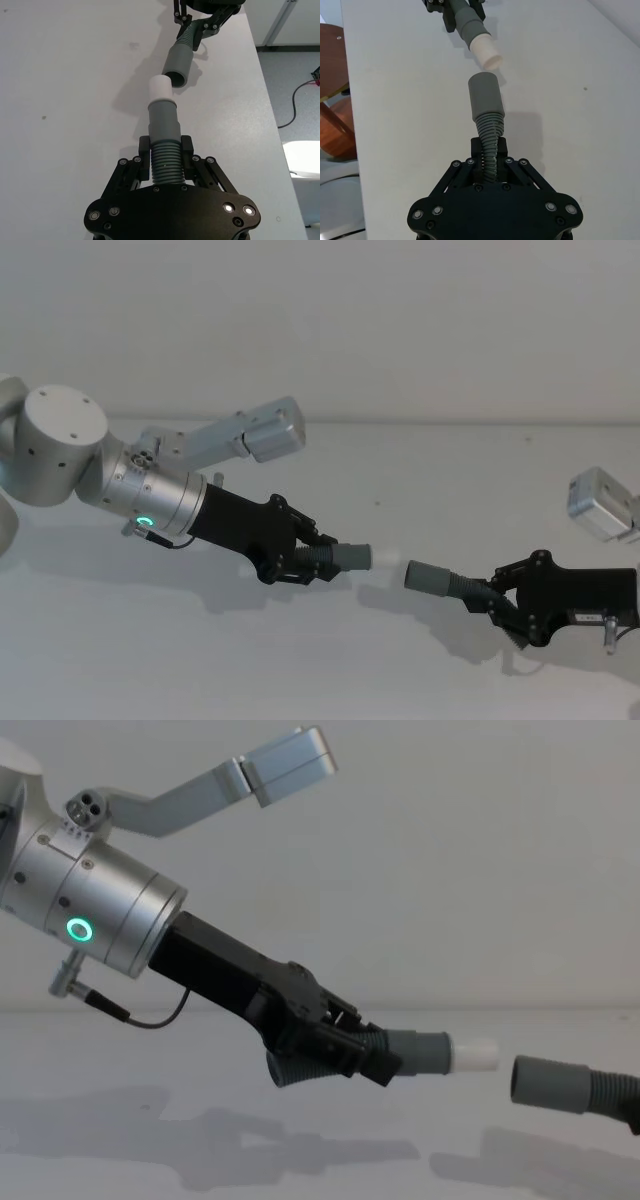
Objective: Use both hands to pick up one end of the pipe from the table, align the ends, and insert them.
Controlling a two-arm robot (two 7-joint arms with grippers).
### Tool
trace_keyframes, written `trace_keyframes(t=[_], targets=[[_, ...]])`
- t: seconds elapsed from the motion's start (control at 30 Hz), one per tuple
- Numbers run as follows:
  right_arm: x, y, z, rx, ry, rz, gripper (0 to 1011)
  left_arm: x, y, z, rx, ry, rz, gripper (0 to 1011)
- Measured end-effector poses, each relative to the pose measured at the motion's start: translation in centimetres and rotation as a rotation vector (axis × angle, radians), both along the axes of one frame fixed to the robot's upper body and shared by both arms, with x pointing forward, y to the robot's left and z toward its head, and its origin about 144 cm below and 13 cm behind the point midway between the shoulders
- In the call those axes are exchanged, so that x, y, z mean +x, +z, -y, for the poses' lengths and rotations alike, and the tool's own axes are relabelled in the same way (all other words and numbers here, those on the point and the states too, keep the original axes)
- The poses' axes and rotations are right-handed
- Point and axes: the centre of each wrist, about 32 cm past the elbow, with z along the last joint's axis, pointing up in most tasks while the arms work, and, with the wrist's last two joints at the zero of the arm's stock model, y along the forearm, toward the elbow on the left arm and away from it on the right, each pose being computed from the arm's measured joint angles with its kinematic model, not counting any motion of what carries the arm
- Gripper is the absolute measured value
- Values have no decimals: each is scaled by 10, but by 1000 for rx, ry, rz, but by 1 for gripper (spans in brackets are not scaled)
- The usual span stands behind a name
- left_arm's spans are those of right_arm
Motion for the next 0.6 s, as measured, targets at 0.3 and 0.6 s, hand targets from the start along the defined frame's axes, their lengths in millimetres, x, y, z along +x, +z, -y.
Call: trace_keyframes(t=[0.3,0.6], targets=[[1,1,-3,5,-3,-2,133,0,-1,0,-5,-2,-8,342],[3,1,-5,3,-7,0,134,-1,-3,0,-13,-1,-16,341]])
